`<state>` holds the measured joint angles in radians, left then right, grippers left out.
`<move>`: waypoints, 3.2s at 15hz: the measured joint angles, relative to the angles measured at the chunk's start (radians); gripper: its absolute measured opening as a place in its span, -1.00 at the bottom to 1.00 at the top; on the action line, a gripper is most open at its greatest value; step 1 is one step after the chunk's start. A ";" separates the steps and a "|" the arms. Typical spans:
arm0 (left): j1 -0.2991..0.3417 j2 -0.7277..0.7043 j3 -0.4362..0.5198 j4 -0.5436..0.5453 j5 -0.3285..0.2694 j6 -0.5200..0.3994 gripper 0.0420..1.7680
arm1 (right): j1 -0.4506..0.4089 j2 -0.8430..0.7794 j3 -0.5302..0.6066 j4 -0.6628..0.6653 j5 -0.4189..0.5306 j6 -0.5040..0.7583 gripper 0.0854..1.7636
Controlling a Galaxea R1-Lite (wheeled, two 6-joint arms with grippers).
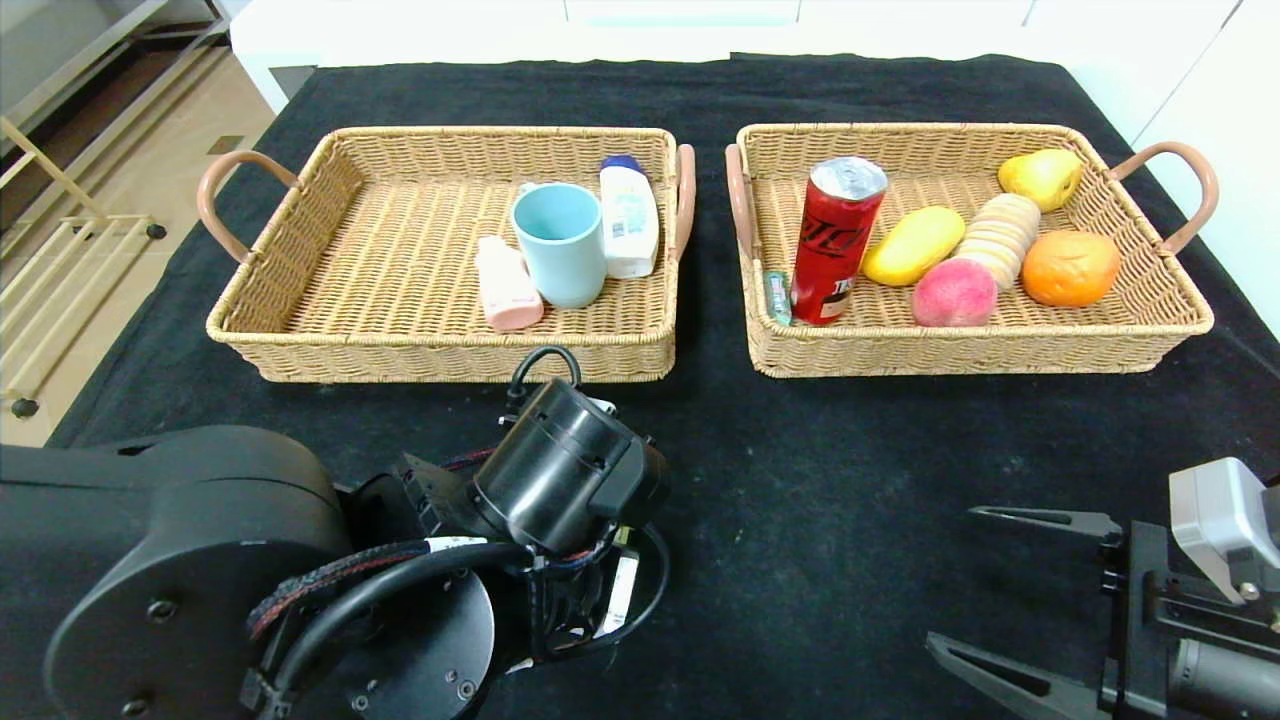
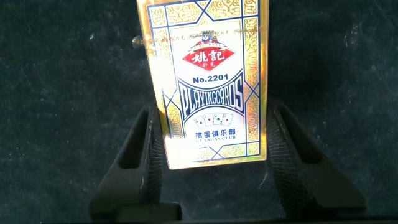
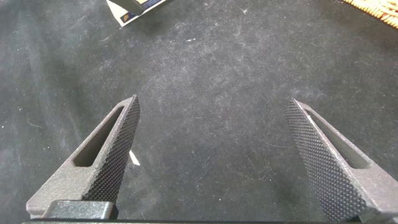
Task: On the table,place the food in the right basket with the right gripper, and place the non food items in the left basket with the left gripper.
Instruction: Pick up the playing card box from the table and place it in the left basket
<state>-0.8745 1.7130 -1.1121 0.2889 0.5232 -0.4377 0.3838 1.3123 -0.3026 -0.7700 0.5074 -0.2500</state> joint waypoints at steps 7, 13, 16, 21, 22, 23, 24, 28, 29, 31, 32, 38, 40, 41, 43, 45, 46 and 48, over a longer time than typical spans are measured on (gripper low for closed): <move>0.000 -0.001 -0.001 0.004 0.002 -0.001 0.14 | 0.001 0.001 0.001 0.000 0.000 0.000 0.94; 0.003 -0.069 0.002 0.010 0.010 0.006 0.13 | 0.001 0.001 0.002 0.000 0.000 0.000 0.94; 0.023 -0.124 0.003 0.007 0.011 0.010 0.13 | 0.001 0.005 0.002 0.000 0.000 -0.005 0.94; 0.054 -0.207 -0.009 0.000 0.013 0.026 0.13 | 0.001 0.007 0.002 0.000 0.000 -0.009 0.94; 0.061 -0.223 -0.009 -0.003 0.016 0.040 0.13 | 0.002 0.007 0.002 0.000 0.000 -0.009 0.94; 0.073 -0.240 -0.011 -0.004 0.018 0.053 0.13 | 0.005 0.006 0.002 -0.001 -0.001 -0.008 0.94; 0.094 -0.260 -0.018 -0.006 0.018 0.068 0.13 | 0.008 0.001 0.002 0.000 -0.001 -0.008 0.94; 0.246 -0.304 -0.060 -0.025 0.011 0.137 0.13 | 0.010 -0.010 0.002 0.000 -0.001 -0.006 0.94; 0.291 -0.307 -0.077 -0.037 0.009 0.166 0.13 | 0.010 -0.011 0.002 0.000 -0.001 -0.006 0.94; 0.379 -0.309 -0.124 -0.056 -0.024 0.222 0.13 | 0.009 -0.011 0.001 0.000 -0.001 -0.006 0.94; 0.425 -0.304 -0.152 -0.061 -0.055 0.242 0.13 | 0.009 -0.011 0.001 0.000 -0.001 -0.006 0.94; 0.656 -0.206 -0.359 -0.072 -0.238 0.285 0.13 | -0.003 -0.010 -0.005 -0.001 -0.002 -0.006 0.94; 0.702 -0.163 -0.423 -0.074 -0.282 0.301 0.13 | -0.005 -0.010 -0.007 -0.001 -0.003 -0.006 0.94; 0.720 -0.140 -0.452 -0.086 -0.300 0.313 0.13 | -0.006 -0.009 -0.008 -0.002 -0.003 -0.006 0.94; 0.746 -0.088 -0.501 -0.140 -0.315 0.342 0.13 | -0.009 -0.009 -0.008 -0.022 -0.004 -0.006 0.94; 0.756 -0.039 -0.527 -0.170 -0.321 0.368 0.13 | -0.010 -0.008 -0.003 -0.037 -0.004 -0.004 0.94; 0.757 -0.016 -0.534 -0.178 -0.332 0.370 0.13 | -0.011 -0.007 -0.003 -0.037 -0.005 -0.004 0.94; 0.756 0.030 -0.540 -0.187 -0.345 0.371 0.13 | -0.012 -0.007 -0.003 -0.037 -0.004 -0.004 0.94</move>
<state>-0.1183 1.7428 -1.6523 0.1015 0.1785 -0.0668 0.3717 1.3051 -0.3053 -0.8072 0.5032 -0.2540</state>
